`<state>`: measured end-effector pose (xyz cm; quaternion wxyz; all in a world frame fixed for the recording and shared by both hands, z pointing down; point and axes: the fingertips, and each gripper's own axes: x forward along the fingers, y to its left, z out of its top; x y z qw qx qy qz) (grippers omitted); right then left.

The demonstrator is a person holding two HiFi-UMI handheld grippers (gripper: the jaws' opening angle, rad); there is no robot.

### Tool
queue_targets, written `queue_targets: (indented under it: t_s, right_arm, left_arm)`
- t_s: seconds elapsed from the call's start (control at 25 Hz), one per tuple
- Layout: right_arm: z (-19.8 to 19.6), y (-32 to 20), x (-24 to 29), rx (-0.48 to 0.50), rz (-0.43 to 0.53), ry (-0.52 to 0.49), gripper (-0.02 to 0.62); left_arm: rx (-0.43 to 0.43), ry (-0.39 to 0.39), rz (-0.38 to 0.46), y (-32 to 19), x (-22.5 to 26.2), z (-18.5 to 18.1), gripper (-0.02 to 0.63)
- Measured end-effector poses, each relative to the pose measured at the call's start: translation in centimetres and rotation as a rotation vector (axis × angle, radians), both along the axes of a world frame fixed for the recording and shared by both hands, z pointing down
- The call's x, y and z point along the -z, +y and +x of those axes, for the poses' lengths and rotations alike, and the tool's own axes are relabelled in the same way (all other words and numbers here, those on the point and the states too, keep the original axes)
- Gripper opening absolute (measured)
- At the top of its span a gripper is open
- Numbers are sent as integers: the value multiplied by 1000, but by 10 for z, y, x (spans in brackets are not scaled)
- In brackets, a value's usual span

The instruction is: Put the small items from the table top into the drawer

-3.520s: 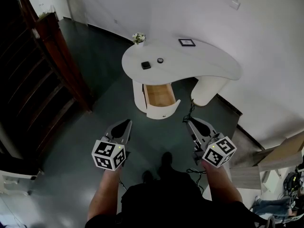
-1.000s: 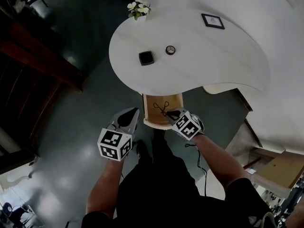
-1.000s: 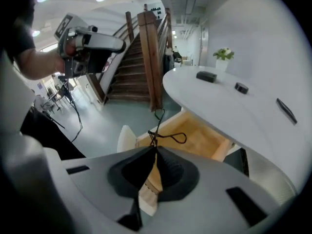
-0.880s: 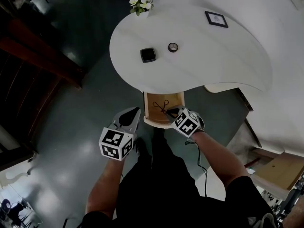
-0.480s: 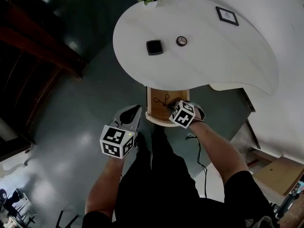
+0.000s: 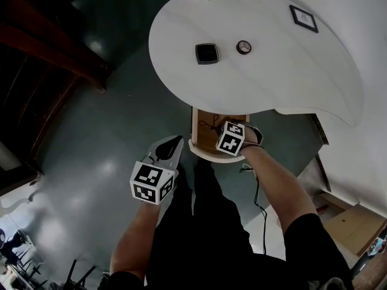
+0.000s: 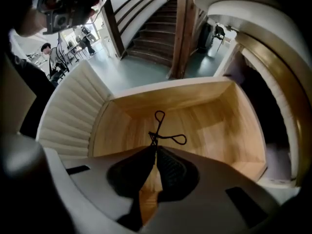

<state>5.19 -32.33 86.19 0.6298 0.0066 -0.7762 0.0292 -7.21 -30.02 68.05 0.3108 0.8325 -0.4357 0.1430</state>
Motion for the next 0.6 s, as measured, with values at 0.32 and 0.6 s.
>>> queue_targets:
  t_s: [0.32, 0.6]
  right_arm:
    - [5, 1, -24, 47, -6, 36, 28]
    - [7, 4, -33, 86, 8, 84, 40]
  left_arm:
    - [20, -3, -16, 7, -12, -6, 12]
    - [34, -7, -15, 16, -12, -17, 12]
